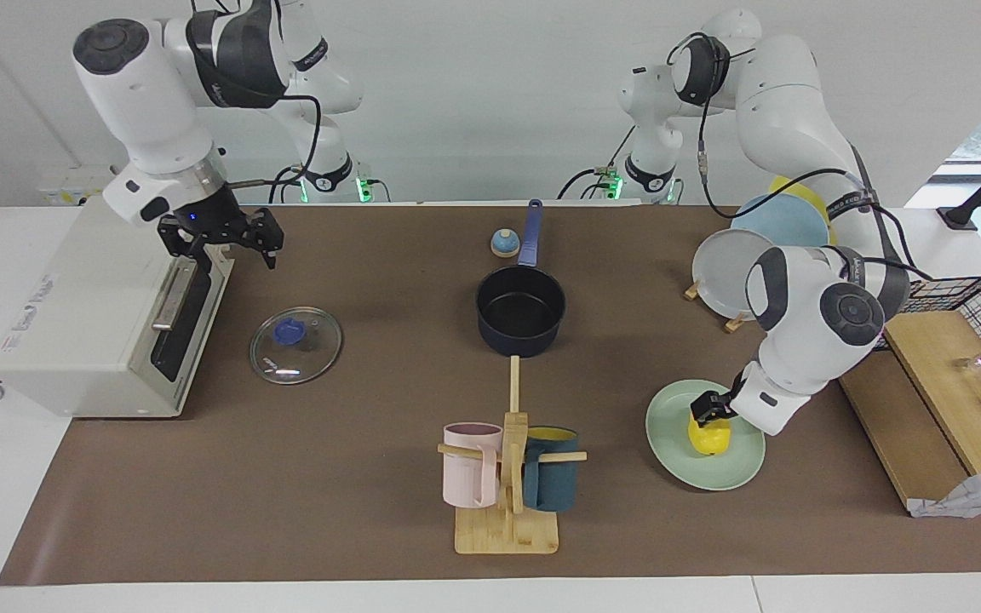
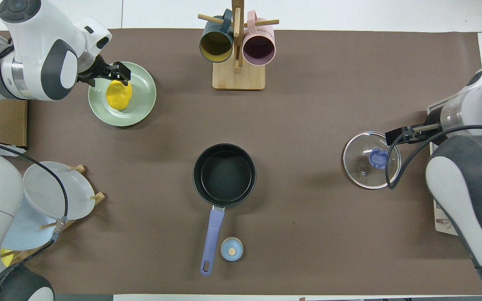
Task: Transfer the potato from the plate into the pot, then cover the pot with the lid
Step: 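Grasp the yellow potato with the left gripper while the right gripper grasps the lid knob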
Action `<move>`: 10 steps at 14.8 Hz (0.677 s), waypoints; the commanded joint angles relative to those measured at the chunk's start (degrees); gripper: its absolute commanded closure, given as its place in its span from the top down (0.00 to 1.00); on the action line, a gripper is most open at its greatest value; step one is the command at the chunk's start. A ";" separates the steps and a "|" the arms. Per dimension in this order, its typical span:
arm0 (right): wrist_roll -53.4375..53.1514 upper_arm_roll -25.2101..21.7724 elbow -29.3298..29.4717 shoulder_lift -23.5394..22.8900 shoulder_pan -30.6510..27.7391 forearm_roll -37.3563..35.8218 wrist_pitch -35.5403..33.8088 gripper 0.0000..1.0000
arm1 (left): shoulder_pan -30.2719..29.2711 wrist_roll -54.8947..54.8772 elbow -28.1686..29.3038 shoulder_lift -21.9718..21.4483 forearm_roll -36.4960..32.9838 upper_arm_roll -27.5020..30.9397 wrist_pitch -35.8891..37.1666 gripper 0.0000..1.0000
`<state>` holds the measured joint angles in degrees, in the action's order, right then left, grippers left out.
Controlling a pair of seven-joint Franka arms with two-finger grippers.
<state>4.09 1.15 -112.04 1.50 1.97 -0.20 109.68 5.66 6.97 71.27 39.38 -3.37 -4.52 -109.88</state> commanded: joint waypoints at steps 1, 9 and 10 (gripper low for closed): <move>2.85 -0.01 -7.90 -0.35 -0.47 0.99 8.06 1.00 | 0.58 -0.38 2.02 0.00 -2.61 0.21 -2.44 1.00; 9.35 -0.01 -18.11 -1.94 -1.26 0.99 23.46 0.96 | 1.11 -0.55 10.46 -2.90 -2.79 0.12 -9.73 1.00; 9.35 -0.01 -19.25 -1.76 -1.35 0.99 24.69 0.95 | 1.11 -0.55 10.73 -2.99 -2.79 0.12 -9.74 0.93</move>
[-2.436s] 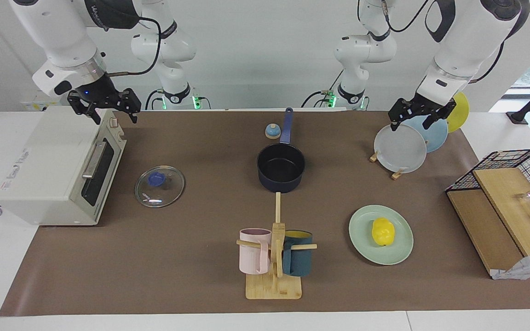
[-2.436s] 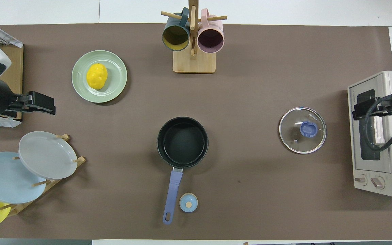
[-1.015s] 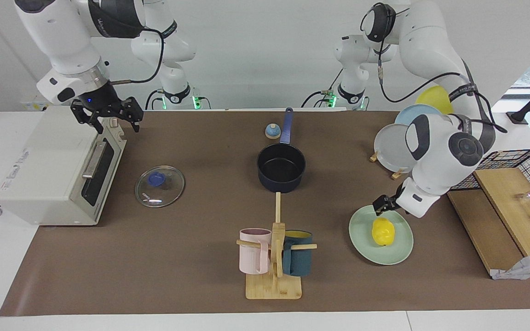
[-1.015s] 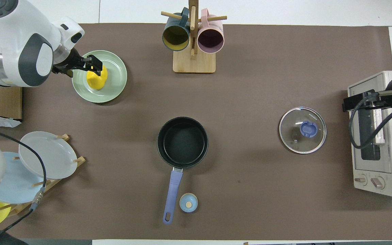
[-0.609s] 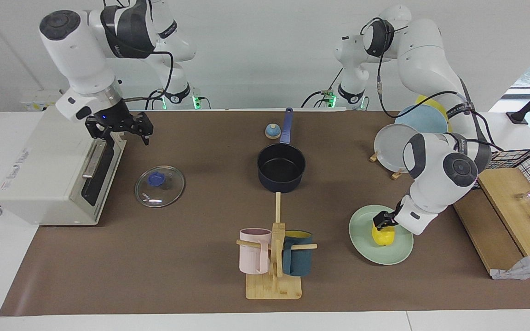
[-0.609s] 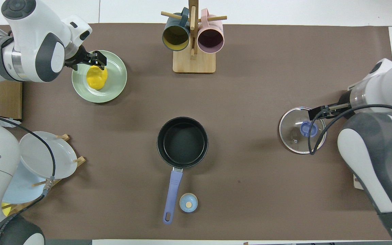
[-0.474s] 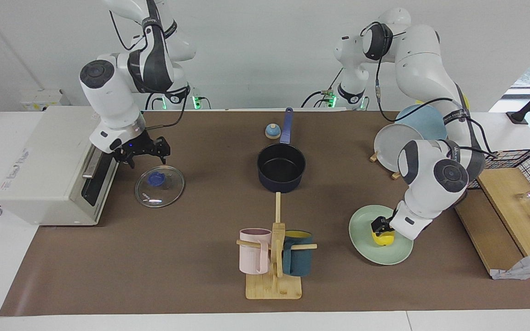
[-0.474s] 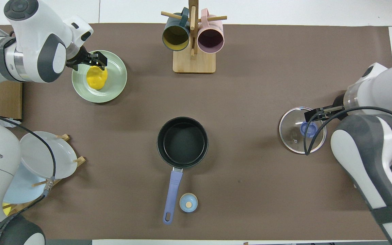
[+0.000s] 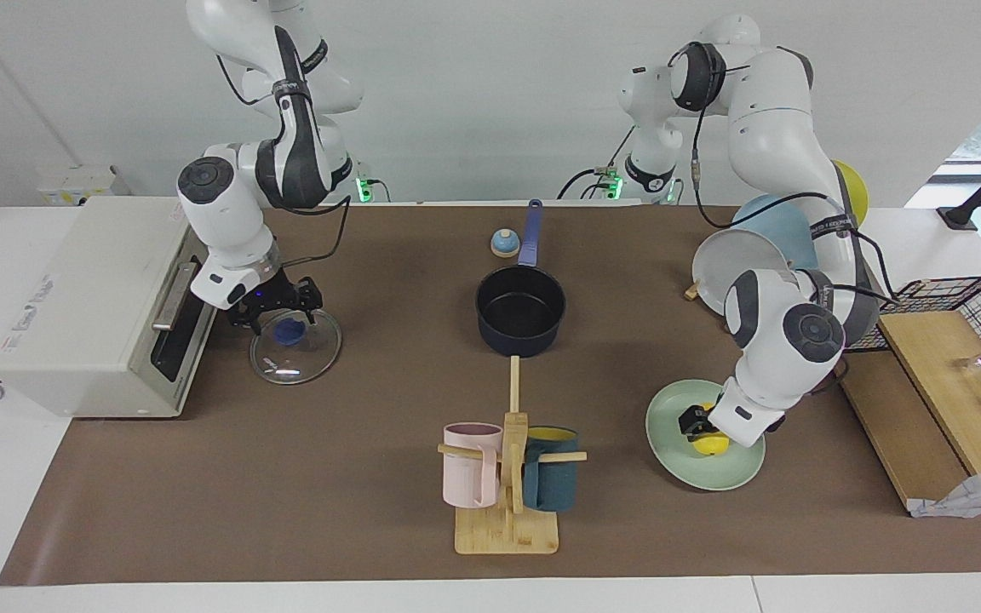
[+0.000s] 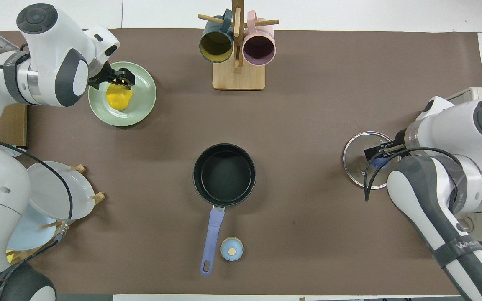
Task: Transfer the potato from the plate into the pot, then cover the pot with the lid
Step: 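Grasp the yellow potato with the left gripper while the right gripper grasps the lid knob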
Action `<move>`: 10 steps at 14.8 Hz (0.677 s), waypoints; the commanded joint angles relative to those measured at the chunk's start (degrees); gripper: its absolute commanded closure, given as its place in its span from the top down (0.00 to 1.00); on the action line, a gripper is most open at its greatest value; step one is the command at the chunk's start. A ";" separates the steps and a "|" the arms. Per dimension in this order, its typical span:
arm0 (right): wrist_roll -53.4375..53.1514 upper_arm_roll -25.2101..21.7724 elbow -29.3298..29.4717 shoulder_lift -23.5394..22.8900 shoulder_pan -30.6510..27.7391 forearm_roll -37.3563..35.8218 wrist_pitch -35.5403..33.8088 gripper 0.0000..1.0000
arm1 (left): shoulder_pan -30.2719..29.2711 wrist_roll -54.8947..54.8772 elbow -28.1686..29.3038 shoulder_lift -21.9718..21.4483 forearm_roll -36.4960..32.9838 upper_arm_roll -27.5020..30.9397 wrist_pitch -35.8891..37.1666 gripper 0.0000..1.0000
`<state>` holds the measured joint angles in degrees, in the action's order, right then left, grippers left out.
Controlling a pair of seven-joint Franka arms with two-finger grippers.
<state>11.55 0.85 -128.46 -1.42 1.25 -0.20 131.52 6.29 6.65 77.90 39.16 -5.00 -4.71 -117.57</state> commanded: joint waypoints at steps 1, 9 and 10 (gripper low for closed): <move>1.81 0.30 -3.54 1.24 -0.55 0.99 3.56 0.95 | 0.56 -0.24 4.11 -2.77 -1.15 0.31 -1.79 0.77; 2.69 0.29 -4.34 -2.10 -0.72 0.99 7.53 0.95 | 1.79 2.91 -3.11 -11.87 6.92 0.31 15.24 0.00; 2.95 0.30 -4.34 -2.10 -0.81 0.99 7.09 0.94 | 2.58 6.15 -1.36 -15.66 7.63 0.14 18.39 0.00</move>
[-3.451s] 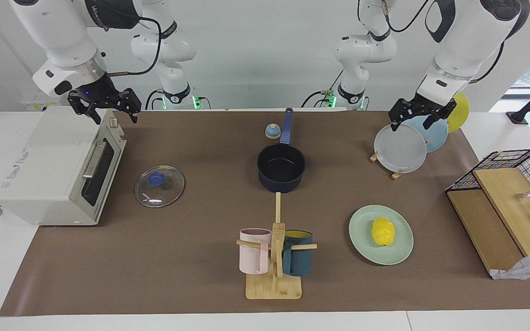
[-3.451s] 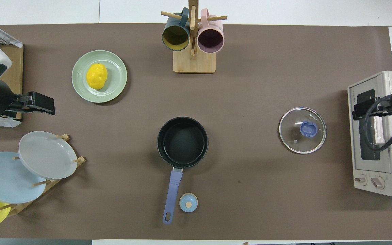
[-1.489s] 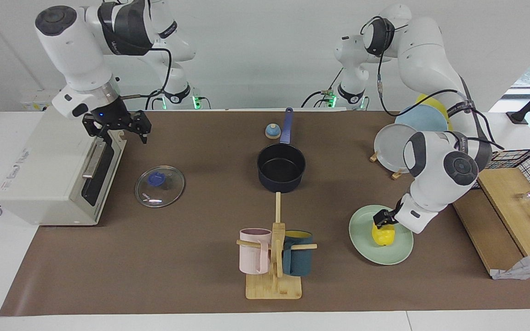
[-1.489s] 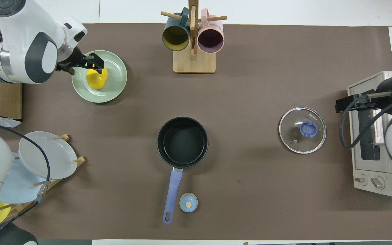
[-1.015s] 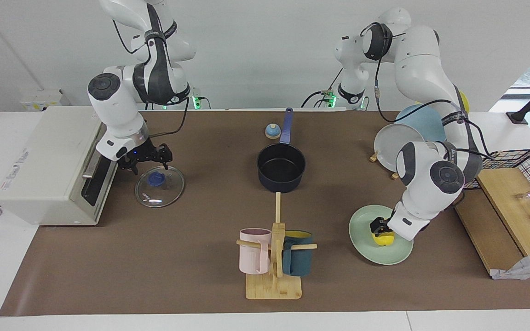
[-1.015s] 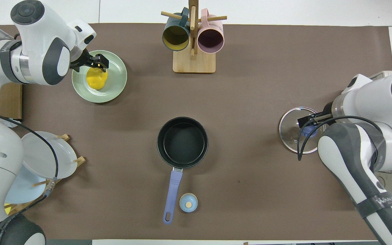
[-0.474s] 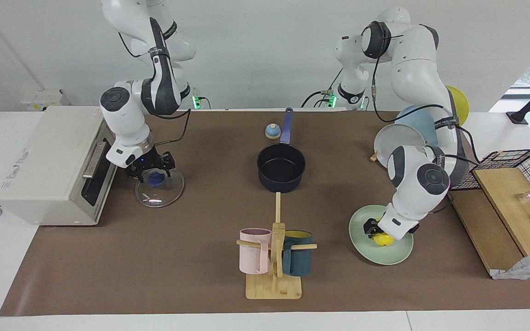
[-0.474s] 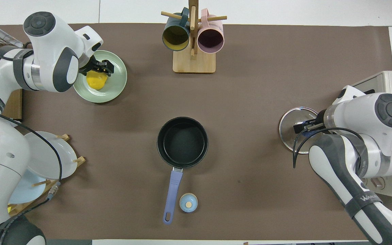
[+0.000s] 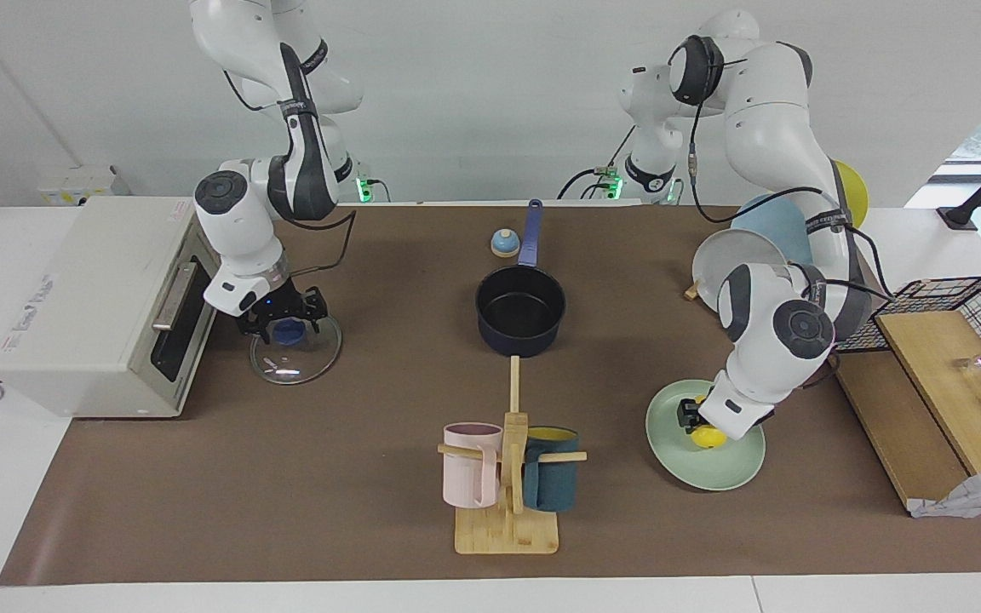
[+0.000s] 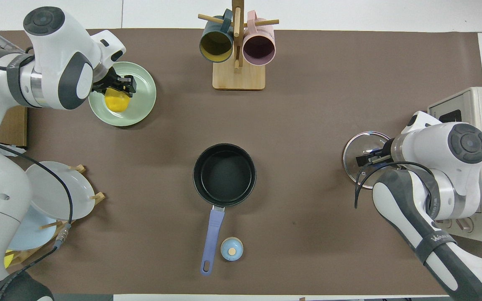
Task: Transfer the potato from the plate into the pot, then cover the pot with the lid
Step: 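Carry the yellow potato with the left gripper over the black saucepan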
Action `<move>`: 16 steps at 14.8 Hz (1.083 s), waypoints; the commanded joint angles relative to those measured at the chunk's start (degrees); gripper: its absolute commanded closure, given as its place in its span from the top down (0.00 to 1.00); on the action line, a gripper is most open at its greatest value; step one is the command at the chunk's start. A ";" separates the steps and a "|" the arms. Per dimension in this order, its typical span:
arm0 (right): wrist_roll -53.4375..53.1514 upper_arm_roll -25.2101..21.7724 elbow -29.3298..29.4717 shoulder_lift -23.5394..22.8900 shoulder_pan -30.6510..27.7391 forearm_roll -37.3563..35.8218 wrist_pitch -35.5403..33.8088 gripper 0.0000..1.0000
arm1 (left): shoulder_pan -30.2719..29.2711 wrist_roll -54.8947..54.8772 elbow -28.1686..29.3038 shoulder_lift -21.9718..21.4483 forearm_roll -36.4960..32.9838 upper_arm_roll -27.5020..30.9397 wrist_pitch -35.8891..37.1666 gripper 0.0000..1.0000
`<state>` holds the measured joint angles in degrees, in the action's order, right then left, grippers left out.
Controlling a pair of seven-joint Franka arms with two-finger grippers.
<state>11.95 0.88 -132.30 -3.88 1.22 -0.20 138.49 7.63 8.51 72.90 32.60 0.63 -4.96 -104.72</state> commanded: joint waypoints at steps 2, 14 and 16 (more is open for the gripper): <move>4.74 0.18 -0.42 0.54 -0.78 0.99 -2.42 0.91 | 5.62 10.70 7.15 -14.74 3.23 0.30 11.00 0.00; 5.63 0.18 1.43 0.37 -0.87 0.90 -5.51 0.85 | 28.31 30.76 43.20 -24.26 3.24 0.48 -21.99 0.00; 5.63 0.18 1.43 0.37 -0.87 0.90 -5.51 0.85 | 29.02 31.56 43.65 -23.99 3.24 0.48 -23.07 0.00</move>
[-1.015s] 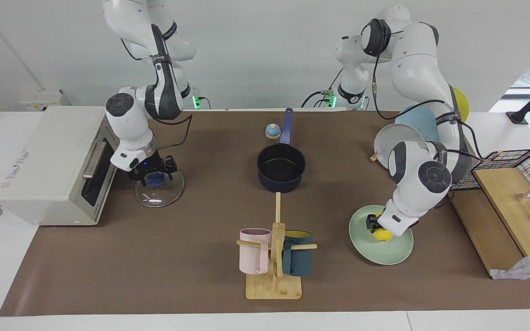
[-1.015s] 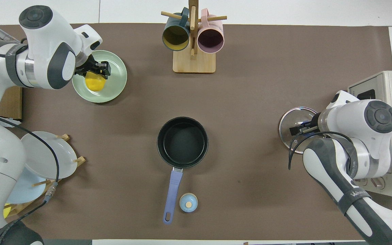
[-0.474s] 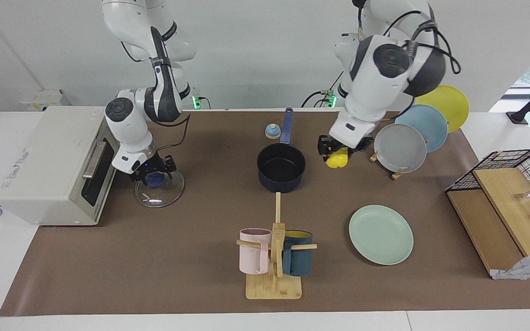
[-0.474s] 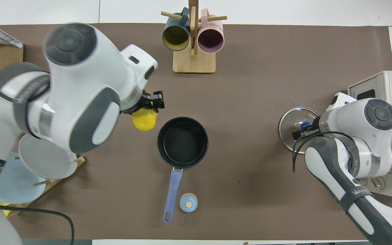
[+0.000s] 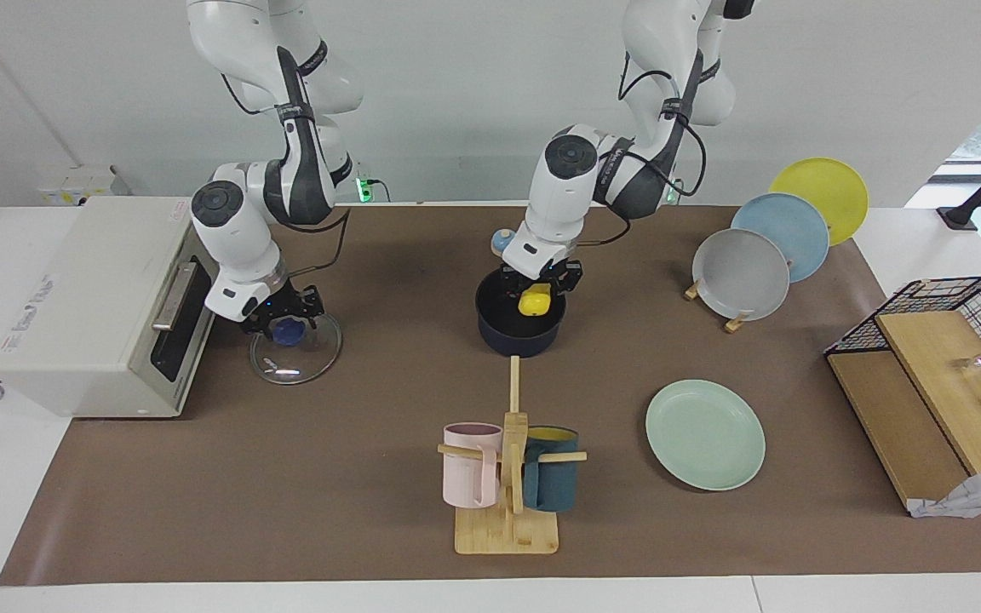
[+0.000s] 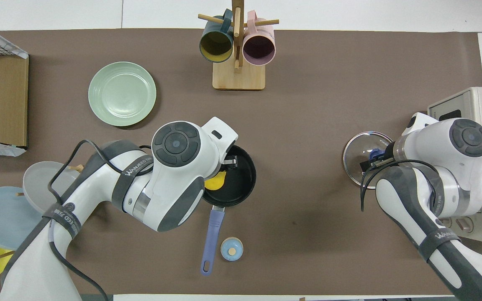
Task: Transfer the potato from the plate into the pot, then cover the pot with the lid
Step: 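Carry the yellow potato with the left gripper over the black saucepan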
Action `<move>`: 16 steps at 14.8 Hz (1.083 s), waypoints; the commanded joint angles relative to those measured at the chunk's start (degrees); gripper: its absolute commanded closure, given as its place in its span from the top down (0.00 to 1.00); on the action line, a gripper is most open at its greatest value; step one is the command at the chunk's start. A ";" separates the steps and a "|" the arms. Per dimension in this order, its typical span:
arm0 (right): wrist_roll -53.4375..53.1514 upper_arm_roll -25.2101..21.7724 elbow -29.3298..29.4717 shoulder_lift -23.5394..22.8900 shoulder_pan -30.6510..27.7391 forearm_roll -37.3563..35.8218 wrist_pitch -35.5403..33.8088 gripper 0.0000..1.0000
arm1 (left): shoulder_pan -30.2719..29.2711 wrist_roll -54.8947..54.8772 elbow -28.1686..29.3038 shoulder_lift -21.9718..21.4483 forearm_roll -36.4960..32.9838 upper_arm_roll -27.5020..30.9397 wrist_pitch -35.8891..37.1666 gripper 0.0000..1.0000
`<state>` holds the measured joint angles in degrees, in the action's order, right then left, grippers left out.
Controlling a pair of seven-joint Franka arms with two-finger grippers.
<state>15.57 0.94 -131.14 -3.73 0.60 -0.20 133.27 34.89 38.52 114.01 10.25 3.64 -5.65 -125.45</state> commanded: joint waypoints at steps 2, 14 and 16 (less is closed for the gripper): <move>2.01 0.11 0.27 0.22 -0.25 0.81 -0.29 0.79 | 2.45 2.61 2.62 -0.94 0.14 1.16 -2.43 0.00; 2.98 0.29 1.41 -0.04 0.89 0.81 -0.46 0.00 | 4.57 5.60 5.34 3.02 -1.88 1.34 -8.49 0.00; 3.24 0.29 2.29 -0.22 0.99 0.81 -1.16 0.00 | 5.10 6.04 5.87 3.11 -2.14 1.34 -9.19 0.00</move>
<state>16.90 1.03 -130.50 -3.76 1.56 -0.20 133.27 38.25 42.77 117.82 14.13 2.98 -5.48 -132.36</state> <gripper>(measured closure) 0.335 0.330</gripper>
